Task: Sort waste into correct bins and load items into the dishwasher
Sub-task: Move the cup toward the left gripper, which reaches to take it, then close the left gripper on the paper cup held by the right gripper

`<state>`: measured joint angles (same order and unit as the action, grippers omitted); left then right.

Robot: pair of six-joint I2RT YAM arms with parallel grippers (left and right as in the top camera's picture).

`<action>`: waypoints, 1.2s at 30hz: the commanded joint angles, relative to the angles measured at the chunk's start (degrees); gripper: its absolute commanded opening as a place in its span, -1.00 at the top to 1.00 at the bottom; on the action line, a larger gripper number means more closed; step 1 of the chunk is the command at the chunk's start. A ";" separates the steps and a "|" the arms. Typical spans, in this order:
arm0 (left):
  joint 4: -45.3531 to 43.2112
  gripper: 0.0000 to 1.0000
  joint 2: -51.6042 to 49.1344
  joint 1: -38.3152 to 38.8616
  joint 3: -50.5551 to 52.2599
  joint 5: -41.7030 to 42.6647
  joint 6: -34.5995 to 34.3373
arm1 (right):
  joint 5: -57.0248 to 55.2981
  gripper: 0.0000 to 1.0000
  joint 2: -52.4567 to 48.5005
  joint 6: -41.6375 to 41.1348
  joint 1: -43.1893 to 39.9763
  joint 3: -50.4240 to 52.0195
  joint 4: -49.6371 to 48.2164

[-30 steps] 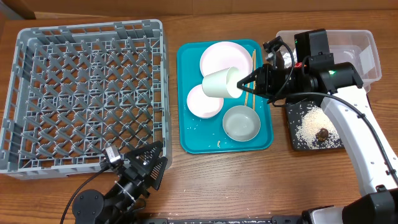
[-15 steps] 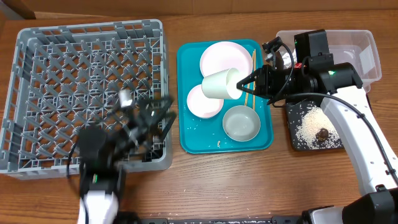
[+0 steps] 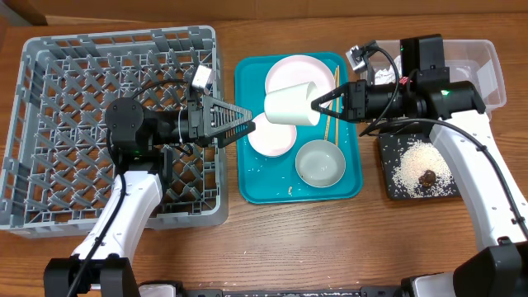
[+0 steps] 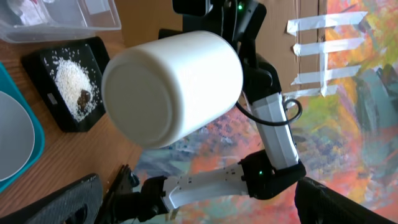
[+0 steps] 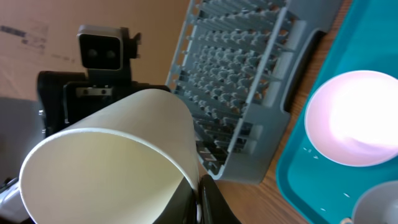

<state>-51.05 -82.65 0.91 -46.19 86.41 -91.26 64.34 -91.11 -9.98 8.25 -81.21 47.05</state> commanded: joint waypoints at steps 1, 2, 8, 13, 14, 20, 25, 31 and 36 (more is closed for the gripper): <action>-0.13 -1.00 -0.17 0.28 -1.16 2.03 1.16 | 4.87 0.92 -0.44 0.57 -0.17 -0.11 -1.18; 0.07 -1.00 -0.17 0.31 -1.16 1.66 0.94 | 5.29 0.92 -0.44 0.55 -0.04 -0.11 -1.38; 0.24 -1.00 -0.17 1.36 -1.16 -0.39 -1.03 | 5.90 0.92 -0.44 -0.37 1.53 -0.11 -2.16; 1.20 -1.00 -0.17 2.99 -1.11 -2.91 -2.45 | 5.88 0.92 -0.44 -2.27 4.24 -0.11 -4.24; 1.92 -1.00 -0.17 3.26 -1.11 -3.48 -2.78 | 5.86 0.92 -0.44 -2.38 4.98 -0.11 -4.81; 7.39 -0.99 -0.17 4.46 -1.11 -4.68 -3.08 | -0.57 0.92 -0.57 -6.80 8.44 -0.11 -7.02; 7.37 -0.96 -0.17 4.50 -1.11 -4.48 -4.13 | -0.70 0.92 -2.05 -6.84 9.77 -0.11 -7.72; 7.34 -0.92 -0.17 4.50 -1.11 -3.85 -4.09 | 0.02 0.92 -4.83 -8.09 10.80 -0.11 -8.87; 7.34 -0.63 -0.17 4.50 -1.11 -3.87 -4.09 | -0.24 0.92 -5.20 -8.09 11.30 -0.11 -8.90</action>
<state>-43.09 -82.76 5.08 -46.24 82.67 -95.18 64.69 -95.74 -17.96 18.87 -81.21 38.26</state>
